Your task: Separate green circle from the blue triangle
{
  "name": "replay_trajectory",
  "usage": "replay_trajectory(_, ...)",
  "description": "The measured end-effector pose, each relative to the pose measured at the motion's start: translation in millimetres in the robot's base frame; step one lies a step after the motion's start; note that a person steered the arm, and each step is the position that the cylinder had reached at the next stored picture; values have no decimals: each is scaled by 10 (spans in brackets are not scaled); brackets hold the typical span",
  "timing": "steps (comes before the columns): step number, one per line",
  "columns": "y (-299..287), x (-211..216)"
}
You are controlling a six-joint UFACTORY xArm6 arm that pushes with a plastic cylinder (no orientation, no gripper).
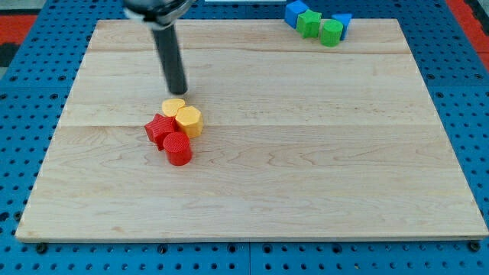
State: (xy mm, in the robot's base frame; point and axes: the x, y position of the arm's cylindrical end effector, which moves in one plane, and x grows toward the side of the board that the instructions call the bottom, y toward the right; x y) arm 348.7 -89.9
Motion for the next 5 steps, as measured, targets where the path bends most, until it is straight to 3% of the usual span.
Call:
replay_trajectory(2, 2546, 96)
replay_trajectory(3, 3538, -634)
replay_trajectory(4, 3881, -1577)
replay_trajectory(5, 3811, -1576)
